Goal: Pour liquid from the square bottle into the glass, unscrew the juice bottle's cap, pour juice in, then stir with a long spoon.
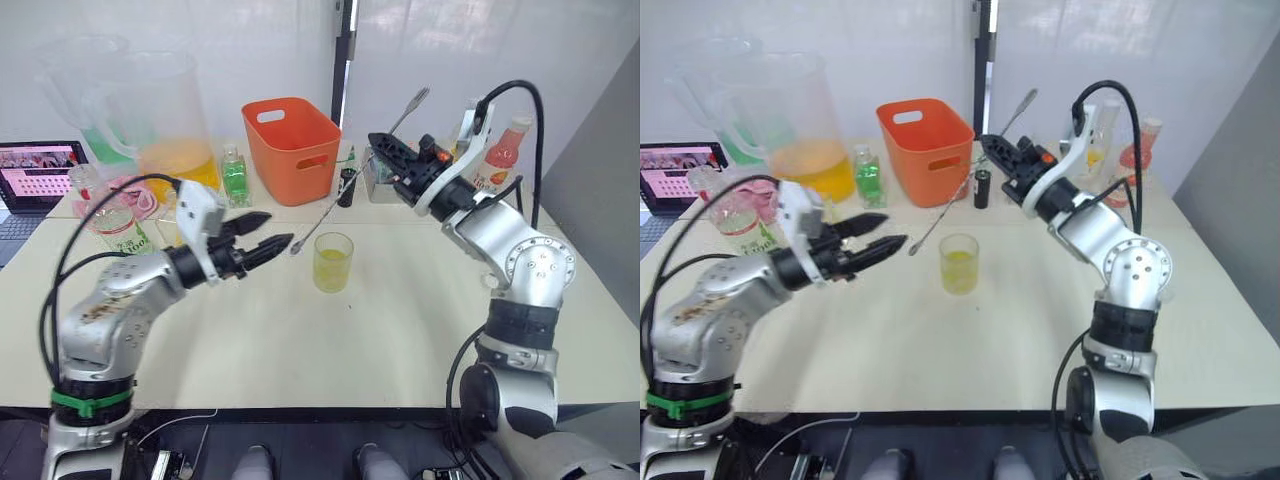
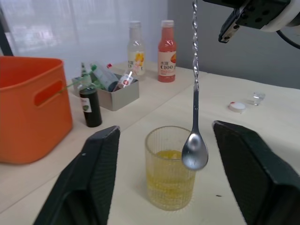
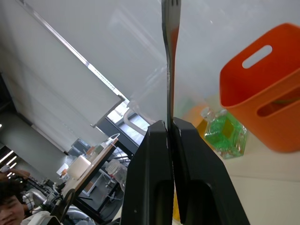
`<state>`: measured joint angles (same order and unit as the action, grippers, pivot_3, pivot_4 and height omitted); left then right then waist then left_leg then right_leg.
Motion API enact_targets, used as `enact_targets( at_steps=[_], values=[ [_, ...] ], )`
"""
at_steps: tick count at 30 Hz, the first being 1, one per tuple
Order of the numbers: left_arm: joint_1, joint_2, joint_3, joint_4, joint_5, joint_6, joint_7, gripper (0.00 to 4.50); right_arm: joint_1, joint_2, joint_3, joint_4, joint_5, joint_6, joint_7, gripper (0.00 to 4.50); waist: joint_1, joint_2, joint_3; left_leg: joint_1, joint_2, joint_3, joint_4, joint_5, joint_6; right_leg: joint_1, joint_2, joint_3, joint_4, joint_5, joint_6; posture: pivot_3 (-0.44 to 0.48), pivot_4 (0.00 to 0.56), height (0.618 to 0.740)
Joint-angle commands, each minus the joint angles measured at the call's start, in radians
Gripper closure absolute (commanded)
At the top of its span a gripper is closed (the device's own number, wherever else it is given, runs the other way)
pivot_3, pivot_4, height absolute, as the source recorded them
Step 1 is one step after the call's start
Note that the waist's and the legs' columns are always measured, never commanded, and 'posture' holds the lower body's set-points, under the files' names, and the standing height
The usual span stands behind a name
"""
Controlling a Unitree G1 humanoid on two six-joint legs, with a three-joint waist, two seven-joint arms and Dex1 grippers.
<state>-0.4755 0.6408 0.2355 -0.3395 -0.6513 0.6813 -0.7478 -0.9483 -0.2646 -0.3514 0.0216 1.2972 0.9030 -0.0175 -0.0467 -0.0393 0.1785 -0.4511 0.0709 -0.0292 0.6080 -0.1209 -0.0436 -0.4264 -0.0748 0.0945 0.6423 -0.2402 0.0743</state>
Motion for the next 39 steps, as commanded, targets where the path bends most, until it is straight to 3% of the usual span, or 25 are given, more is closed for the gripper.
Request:
enact_targets(
  at_steps=[1,9,14,18,28,39],
  values=[
    [0.036,0.051,0.053,-0.024,-0.048,0.005,-0.051,0.02,-0.079,-0.056,-0.004,0.022,-0.043,-0.039,0.1,4.5,0.0,0.0,0.0,0.0,0.0,0.0,0.0,0.0,0.0,0.0,0.0,0.0,0.0,0.0,0.0,0.0,0.15,0.703],
    [0.233,0.061,0.117,0.001,-0.034,-0.087,-0.082,0.02,-0.213,-0.17,0.208,0.157,-0.404,-0.21,0.475,4.5,-0.001,0.002,0.001,0.0,0.001,0.002,-0.002,0.0,0.0,-0.002,-0.001,-0.001,-0.001,-0.001,-0.002,0.0,0.15,0.703],
    [0.257,0.065,0.112,-0.002,-0.035,-0.11,-0.077,0.02,-0.232,-0.165,0.22,0.194,-0.481,-0.237,0.555,4.5,0.007,0.002,0.001,-0.003,0.001,0.001,-0.001,0.0,0.0,-0.004,-0.001,-0.001,-0.001,-0.001,-0.003,0.0,0.15,0.703],
    [0.302,0.062,0.084,-0.062,-0.009,-0.118,-0.051,0.02,-0.217,-0.219,0.319,0.175,-0.594,-0.24,0.681,4.5,0.006,0.002,0.001,-0.008,0.001,0.002,-0.001,0.0,0.0,-0.009,-0.001,-0.001,-0.001,0.001,-0.002,0.0,0.15,0.703],
    [0.317,0.061,0.037,-0.075,0.013,-0.136,-0.04,0.02,-0.075,-0.231,0.345,0.069,-0.692,-0.223,0.722,4.5,0.006,0.001,0.001,-0.008,0.001,0.002,-0.001,0.0,0.0,-0.011,-0.001,-0.001,0.002,0.001,-0.003,0.0,0.15,0.703],
    [0.247,0.075,-0.026,-0.067,0.037,-0.113,-0.029,0.02,0.009,-0.191,0.394,0.015,-0.778,-0.224,0.731,4.5,0.004,0.002,0.001,-0.008,0.001,0.002,-0.001,0.0,0.0,-0.011,-0.001,0.0,0.003,0.001,-0.003,0.0,0.15,0.703]
  ],
)
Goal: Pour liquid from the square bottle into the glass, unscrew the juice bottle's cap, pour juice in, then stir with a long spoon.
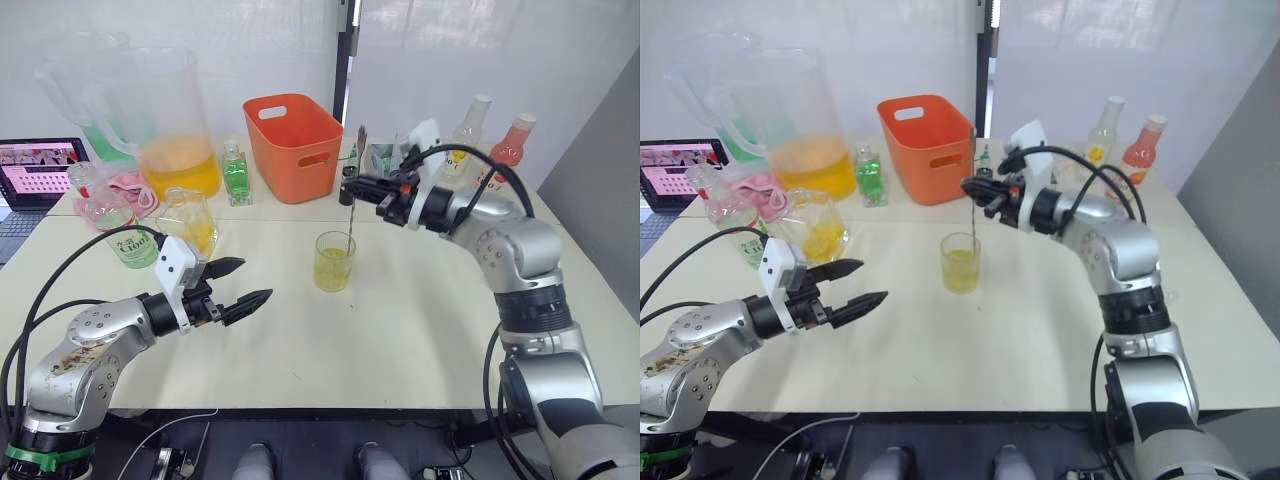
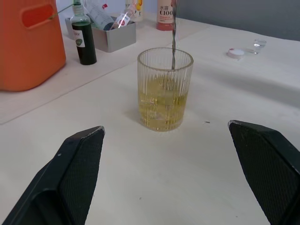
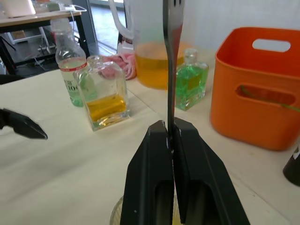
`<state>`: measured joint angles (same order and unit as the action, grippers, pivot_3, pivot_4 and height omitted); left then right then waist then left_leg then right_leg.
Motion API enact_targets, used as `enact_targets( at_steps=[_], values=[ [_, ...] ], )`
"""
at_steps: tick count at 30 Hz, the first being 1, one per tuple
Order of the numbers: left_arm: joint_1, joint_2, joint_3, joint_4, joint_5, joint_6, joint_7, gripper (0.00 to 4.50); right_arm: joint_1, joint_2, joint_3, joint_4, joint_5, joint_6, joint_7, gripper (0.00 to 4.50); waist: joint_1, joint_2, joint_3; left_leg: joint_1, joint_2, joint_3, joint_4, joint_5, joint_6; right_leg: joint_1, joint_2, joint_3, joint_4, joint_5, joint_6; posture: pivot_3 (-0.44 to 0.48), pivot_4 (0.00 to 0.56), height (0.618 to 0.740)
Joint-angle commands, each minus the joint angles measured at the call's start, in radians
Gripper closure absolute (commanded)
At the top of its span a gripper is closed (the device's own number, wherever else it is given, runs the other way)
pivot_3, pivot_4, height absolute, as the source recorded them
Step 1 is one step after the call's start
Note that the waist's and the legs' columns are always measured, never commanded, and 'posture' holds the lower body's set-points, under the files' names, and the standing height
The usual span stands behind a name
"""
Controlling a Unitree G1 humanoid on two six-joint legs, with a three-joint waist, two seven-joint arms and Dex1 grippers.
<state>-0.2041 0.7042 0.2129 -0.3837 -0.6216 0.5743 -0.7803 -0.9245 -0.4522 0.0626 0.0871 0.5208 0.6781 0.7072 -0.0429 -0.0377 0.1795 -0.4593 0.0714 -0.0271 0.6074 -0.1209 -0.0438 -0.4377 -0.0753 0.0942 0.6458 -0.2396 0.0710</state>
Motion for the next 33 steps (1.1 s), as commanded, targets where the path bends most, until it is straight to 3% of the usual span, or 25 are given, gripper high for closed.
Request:
enact_targets(
  at_steps=[1,13,22,33],
  values=[
    [-0.031,0.012,-0.004,-0.019,0.008,-0.005,0.004,0.02,-0.011,0.0,-0.021,-0.059,0.002,0.009,0.005,4.5,0.0,0.0,0.0,0.0,0.0,0.0,0.0,0.0,0.0,0.0,0.0,0.0,0.0,0.0,0.0,0.0,0.15,0.703],
    [-0.067,0.006,-0.027,0.017,0.033,-0.019,-0.004,0.02,0.015,0.064,-0.031,-0.117,-0.013,-0.004,-0.031,4.5,0.0,0.0,0.0,0.0,0.0,0.0,0.0,0.0,0.0,0.0,0.0,0.0,0.001,0.0,0.0,0.0,0.15,0.703],
    [-0.051,0.001,-0.026,0.013,0.038,-0.027,-0.01,0.02,0.012,0.035,0.076,-0.016,-0.258,-0.257,-0.033,4.5,0.001,0.0,0.0,0.0,0.0,0.0,0.0,0.0,0.0,0.0,0.0,0.0,0.001,0.0,0.0,0.0,0.15,0.703],
    [-0.051,-0.013,-0.039,0.026,0.054,-0.041,-0.022,0.02,0.026,-0.005,0.035,-0.149,-0.147,-0.018,0.045,4.5,0.005,0.0,0.0,0.001,0.0,-0.001,0.001,0.0,0.0,0.002,0.0,0.0,0.001,0.0,0.0,0.0,0.15,0.703]
  ],
)
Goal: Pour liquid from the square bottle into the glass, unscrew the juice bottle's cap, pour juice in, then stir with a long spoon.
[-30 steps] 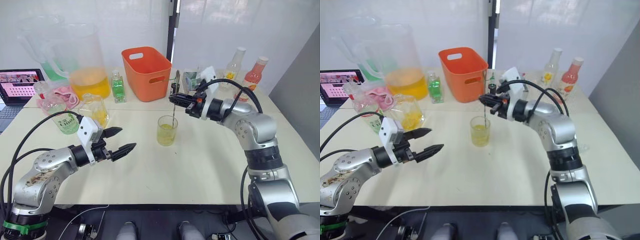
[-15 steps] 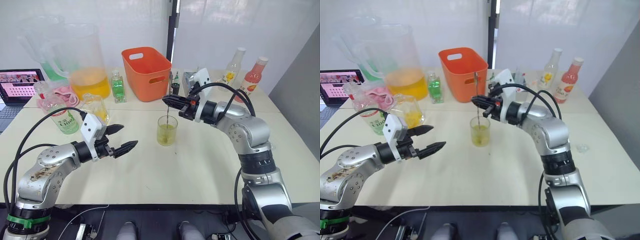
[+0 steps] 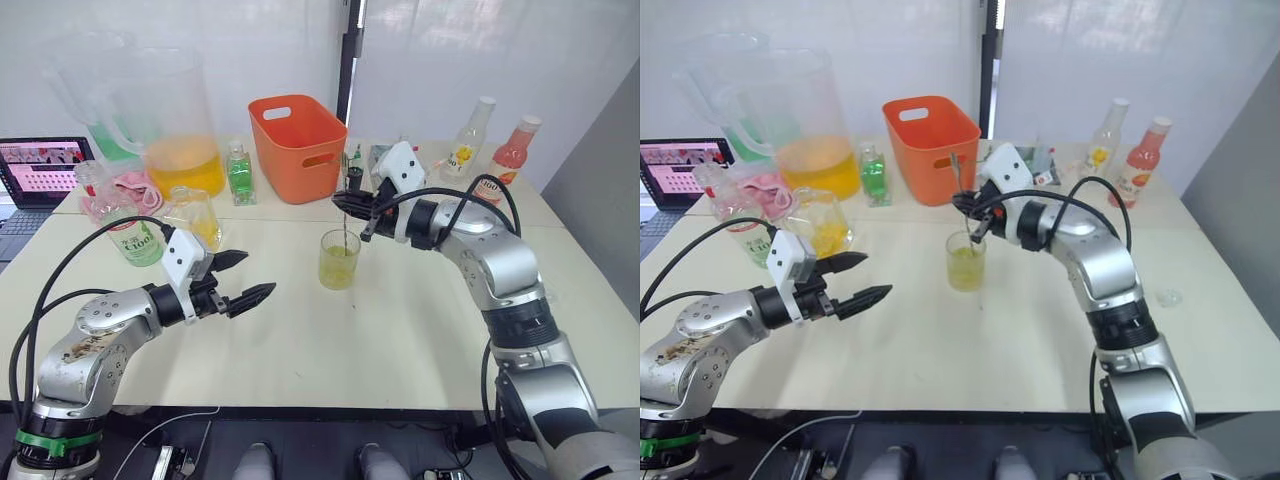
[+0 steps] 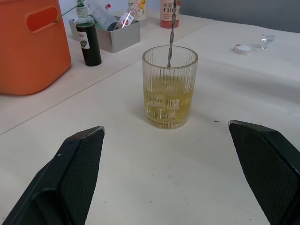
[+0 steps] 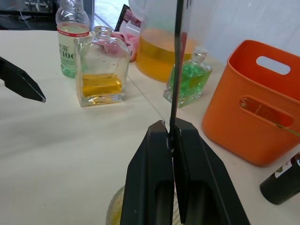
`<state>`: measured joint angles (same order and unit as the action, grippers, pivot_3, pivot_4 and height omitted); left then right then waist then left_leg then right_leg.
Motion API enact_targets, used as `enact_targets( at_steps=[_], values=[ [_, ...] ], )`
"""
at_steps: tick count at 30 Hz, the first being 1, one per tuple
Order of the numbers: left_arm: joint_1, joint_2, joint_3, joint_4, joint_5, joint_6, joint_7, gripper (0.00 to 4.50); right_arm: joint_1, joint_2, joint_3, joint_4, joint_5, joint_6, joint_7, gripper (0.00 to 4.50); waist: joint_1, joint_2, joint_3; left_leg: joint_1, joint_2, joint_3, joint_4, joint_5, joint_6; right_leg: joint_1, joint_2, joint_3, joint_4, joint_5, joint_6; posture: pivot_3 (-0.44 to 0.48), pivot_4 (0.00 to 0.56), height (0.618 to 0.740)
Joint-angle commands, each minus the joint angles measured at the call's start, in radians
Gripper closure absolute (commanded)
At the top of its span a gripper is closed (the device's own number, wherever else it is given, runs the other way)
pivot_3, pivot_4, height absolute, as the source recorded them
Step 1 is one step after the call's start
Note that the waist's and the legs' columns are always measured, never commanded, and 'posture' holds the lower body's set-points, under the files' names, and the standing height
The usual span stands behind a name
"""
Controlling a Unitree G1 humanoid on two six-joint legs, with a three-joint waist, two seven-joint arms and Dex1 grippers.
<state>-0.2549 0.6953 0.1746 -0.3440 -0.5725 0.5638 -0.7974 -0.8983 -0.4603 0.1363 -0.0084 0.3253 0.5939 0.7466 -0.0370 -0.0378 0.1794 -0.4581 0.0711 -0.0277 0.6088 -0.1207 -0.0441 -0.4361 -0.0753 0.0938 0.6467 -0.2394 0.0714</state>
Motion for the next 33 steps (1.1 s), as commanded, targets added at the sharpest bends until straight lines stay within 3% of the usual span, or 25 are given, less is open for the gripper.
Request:
enact_targets(
  at_steps=[1,8,21,33],
  values=[
    [-0.001,-0.005,-0.002,-0.013,0.006,-0.031,-0.006,0.02,0.001,0.019,-0.052,-0.066,0.073,0.087,-0.001,4.5,-0.001,0.0,0.0,0.0,0.0,0.0,0.0,0.0,0.0,0.0,0.0,0.0,0.0,0.0,0.0,0.0,0.15,0.703],
    [-0.013,-0.008,-0.009,-0.004,0.018,-0.036,-0.01,0.02,-0.014,0.068,-0.081,-0.063,0.087,0.135,-0.065,4.5,-0.005,0.0,0.0,0.0,0.0,0.0,0.0,0.0,0.0,0.0,0.0,0.0,0.0,0.0,0.0,0.0,0.15,0.703],
    [-0.028,-0.01,-0.014,0.023,0.026,-0.053,-0.019,0.02,-0.055,0.106,-0.089,0.053,-0.036,-0.036,-0.164,4.5,-0.005,0.0,0.0,0.0,0.0,0.0,0.0,0.0,0.0,0.0,0.0,0.0,0.001,0.0,0.0,0.0,0.15,0.703],
    [-0.051,-0.014,-0.039,0.067,0.049,-0.083,-0.047,0.02,-0.022,0.186,-0.102,-0.078,0.109,0.102,-0.127,4.5,-0.008,0.0,0.0,0.0,0.0,0.0,-0.001,0.0,0.0,-0.001,0.001,0.0,0.001,0.0,0.0,0.0,0.15,0.703]
  ],
)
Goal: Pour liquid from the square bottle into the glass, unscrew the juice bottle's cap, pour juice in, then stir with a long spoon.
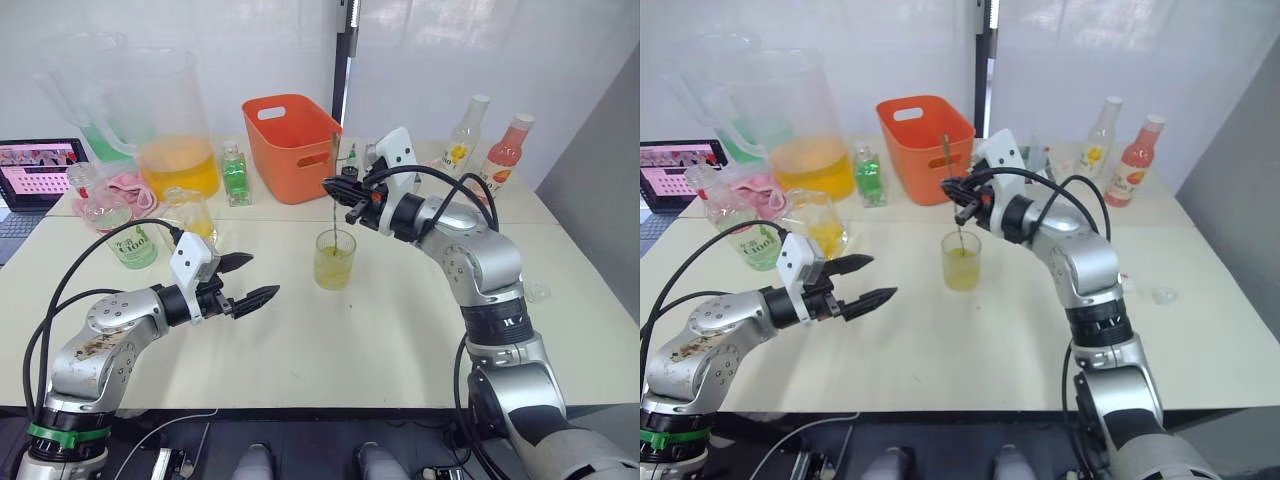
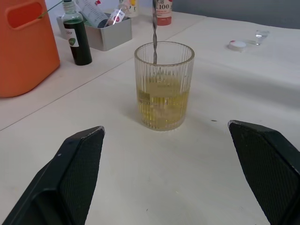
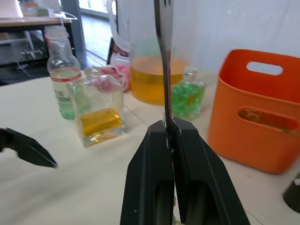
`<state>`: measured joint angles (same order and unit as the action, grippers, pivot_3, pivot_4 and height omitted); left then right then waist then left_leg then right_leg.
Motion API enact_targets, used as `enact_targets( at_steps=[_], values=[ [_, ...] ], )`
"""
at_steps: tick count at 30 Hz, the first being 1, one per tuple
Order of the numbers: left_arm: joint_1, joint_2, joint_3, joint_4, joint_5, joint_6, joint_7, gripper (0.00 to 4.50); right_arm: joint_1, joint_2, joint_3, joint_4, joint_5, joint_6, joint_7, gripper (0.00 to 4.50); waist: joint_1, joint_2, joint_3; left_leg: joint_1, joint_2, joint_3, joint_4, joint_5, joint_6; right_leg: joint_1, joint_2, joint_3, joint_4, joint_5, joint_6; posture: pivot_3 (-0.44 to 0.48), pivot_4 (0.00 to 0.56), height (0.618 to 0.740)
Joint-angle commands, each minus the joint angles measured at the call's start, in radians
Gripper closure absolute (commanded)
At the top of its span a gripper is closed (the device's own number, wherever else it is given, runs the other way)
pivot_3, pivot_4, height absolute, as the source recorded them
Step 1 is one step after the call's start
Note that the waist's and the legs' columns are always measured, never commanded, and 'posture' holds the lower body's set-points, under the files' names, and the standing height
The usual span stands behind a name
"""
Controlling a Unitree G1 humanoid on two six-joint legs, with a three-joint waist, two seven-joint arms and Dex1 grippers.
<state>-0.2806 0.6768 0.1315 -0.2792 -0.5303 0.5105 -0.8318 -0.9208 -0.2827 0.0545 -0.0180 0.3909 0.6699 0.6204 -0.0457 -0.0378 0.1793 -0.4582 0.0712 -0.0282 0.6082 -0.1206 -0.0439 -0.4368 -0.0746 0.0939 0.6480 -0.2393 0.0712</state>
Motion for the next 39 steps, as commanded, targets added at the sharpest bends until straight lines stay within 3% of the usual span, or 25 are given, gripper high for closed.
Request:
enact_targets(
  at_steps=[1,7,12,17,21,29,39],
  values=[
    [-0.026,0.005,0.004,0.006,0.008,-0.033,-0.015,0.02,0.003,0.008,-0.018,-0.076,0.045,0.032,-0.001,4.5,0.002,0.0,0.0,0.0,0.0,0.0,0.0,0.0,0.0,0.0,0.0,0.0,0.0,0.0,0.0,0.0,0.15,0.703],
    [-0.037,0.001,-0.004,0.019,0.019,-0.044,-0.028,0.02,0.023,-0.075,0.003,-0.141,0.073,0.138,0.055,4.5,0.003,0.0,0.0,0.0,0.0,0.0,0.0,0.0,0.0,0.0,0.0,0.0,0.0,0.0,0.0,0.0,0.15,0.703],
    [-0.04,0.0,-0.008,0.022,0.021,-0.047,-0.031,0.02,0.021,-0.157,0.036,-0.127,0.007,0.102,0.069,4.5,0.003,0.0,0.0,0.0,0.0,0.0,0.001,0.0,0.0,0.001,0.0,0.0,0.0,0.0,0.0,0.0,0.15,0.703],
    [-0.041,0.0,-0.01,0.022,0.022,-0.048,-0.031,0.02,0.019,-0.151,0.029,-0.1,-0.009,0.057,0.057,4.5,0.003,0.0,0.0,0.0,0.0,0.0,0.001,0.0,0.0,0.001,0.0,0.0,0.0,0.0,0.0,0.0,0.15,0.703],
    [-0.042,0.005,-0.011,0.014,0.023,-0.042,-0.03,0.02,0.018,-0.061,0.015,-0.037,-0.033,-0.074,0.007,4.5,0.0,0.0,0.0,0.001,0.0,0.0,0.001,0.0,0.0,0.001,0.0,0.0,0.0,0.0,0.0,0.0,0.15,0.703],
    [-0.051,0.005,-0.022,0.016,0.029,-0.044,-0.029,0.02,0.028,0.018,-0.001,-0.053,0.015,-0.113,0.025,4.5,0.003,0.0,0.0,0.0,0.0,0.0,0.001,0.0,0.0,0.001,0.0,0.0,0.0,0.0,0.0,0.0,0.15,0.703],
    [-0.058,0.006,-0.032,0.019,0.03,-0.045,-0.032,0.02,0.032,-0.007,-0.013,-0.096,0.04,-0.06,0.038,4.5,0.0,0.0,0.0,0.0,0.0,0.0,0.0,0.0,0.0,0.0,0.0,0.0,0.0,0.0,0.0,0.0,0.15,0.703]
  ],
)
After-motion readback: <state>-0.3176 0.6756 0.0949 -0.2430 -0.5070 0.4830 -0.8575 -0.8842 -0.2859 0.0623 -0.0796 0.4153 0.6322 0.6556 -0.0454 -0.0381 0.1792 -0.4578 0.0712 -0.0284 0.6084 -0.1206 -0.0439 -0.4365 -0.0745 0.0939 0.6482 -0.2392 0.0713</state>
